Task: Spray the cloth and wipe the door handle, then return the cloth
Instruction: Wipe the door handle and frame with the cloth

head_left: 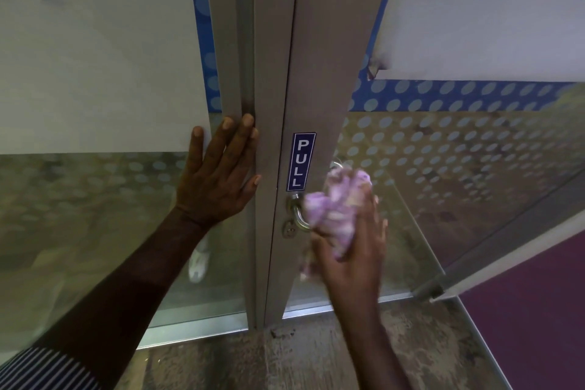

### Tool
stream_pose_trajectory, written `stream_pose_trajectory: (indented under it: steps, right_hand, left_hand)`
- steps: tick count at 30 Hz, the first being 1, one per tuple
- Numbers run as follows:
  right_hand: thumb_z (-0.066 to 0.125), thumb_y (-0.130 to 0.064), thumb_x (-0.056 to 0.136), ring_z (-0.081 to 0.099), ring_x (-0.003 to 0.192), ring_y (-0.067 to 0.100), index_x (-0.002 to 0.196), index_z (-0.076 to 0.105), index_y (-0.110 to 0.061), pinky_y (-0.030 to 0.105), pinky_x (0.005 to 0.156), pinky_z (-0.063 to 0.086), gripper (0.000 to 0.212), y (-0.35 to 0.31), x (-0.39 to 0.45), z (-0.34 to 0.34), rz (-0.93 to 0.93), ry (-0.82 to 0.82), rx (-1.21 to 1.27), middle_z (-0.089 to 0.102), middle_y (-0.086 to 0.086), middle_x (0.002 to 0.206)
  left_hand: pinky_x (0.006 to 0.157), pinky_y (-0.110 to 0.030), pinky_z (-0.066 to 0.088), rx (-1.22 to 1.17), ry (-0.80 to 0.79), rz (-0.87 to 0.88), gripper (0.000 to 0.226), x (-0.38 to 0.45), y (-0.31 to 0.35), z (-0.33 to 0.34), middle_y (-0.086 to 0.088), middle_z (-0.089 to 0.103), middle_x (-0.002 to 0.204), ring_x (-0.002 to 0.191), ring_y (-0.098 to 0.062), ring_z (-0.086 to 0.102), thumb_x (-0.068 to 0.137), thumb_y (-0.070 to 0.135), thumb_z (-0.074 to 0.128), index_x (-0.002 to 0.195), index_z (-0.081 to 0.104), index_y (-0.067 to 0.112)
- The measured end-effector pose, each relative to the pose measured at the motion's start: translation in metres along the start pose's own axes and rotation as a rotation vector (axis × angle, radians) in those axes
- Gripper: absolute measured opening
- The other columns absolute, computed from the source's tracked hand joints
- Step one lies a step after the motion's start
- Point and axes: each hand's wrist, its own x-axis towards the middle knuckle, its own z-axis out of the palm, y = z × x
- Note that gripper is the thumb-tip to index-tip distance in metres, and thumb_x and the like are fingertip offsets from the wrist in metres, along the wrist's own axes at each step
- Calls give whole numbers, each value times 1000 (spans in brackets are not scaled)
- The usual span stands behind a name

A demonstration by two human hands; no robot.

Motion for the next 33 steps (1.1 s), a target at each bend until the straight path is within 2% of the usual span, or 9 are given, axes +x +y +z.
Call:
stream_pose_trajectory:
  steps: [2, 6, 9, 11, 15, 20, 24, 30, 33]
  right_hand:
    - [52, -60, 94, 2, 161, 26, 165, 7, -16, 51, 129, 0, 95, -5, 10, 34, -189, -39, -468, 6, 12, 173]
    - [50, -36, 103, 16, 157, 41, 162, 23, -9, 59, 123, 25, 70, 15, -2, 89, -279, -41, -755, 14, 23, 169]
    - [44, -8, 101, 27, 156, 33, 159, 35, -16, 54, 123, 28, 59, 56, 3, 65, -561, -26, -711, 29, 15, 167]
    - [59, -7, 95, 38, 151, 29, 152, 49, -18, 54, 118, 38, 59, 85, 14, 29, -681, -45, -711, 42, 12, 161]
    - [60, -32, 98, 38, 151, 28, 146, 55, -12, 58, 114, 38, 52, 106, 36, -23, -570, -135, -527, 45, 9, 159]
    - [61, -23, 97, 33, 154, 21, 149, 52, -22, 59, 124, 19, 53, 79, 21, 19, -701, -303, -446, 46, -1, 160]
    - [40, -31, 104, 47, 145, 26, 136, 64, -10, 63, 117, 31, 45, 99, 51, -23, -559, -156, -375, 62, 7, 145]
    - [51, -33, 99, 48, 142, 22, 133, 63, -21, 55, 124, 21, 38, 68, 18, 24, -624, -231, -375, 62, -3, 141]
    - [48, -29, 99, 59, 131, 28, 126, 69, -13, 53, 121, 28, 37, 76, 36, -1, -594, -168, -411, 67, 6, 133]
  left_hand:
    - [130, -56, -6, -6, 6, -9, 73, -1, 1, 0, -14, 2, 175, 162, -33, -1, 106, 43, 36, 164, 19, 1]
    - [130, -56, -5, 2, 5, -8, 72, -3, -1, 3, -15, 5, 174, 162, -33, 1, 107, 45, 35, 163, 22, 1]
    - [130, -57, -5, 23, 3, 10, 73, -4, -2, 5, -15, 6, 174, 162, -33, 1, 107, 46, 35, 163, 23, 1]
    - [130, -57, -4, 18, 9, 2, 72, -4, -2, 4, -15, 7, 174, 162, -34, 2, 107, 45, 35, 163, 25, 0]
    - [130, -56, -4, 31, 21, -2, 72, -1, 0, 4, -15, 6, 174, 162, -33, 0, 106, 44, 35, 162, 25, 0]
    - [130, -57, -4, 19, 26, 3, 71, -3, -1, 1, -16, 6, 174, 162, -34, 1, 106, 42, 36, 162, 25, -1]
    - [130, -56, -5, 20, 18, -2, 72, -1, -1, 1, -15, 2, 174, 162, -32, -3, 107, 43, 34, 163, 22, -1]
    - [130, -56, -6, 1, 24, -15, 72, -2, -1, 3, -14, 5, 174, 162, -33, -1, 107, 42, 36, 163, 22, 0]
    - [130, -56, -6, -10, 27, -3, 73, -1, 0, 2, -14, 3, 175, 162, -32, -2, 107, 43, 36, 163, 20, 0]
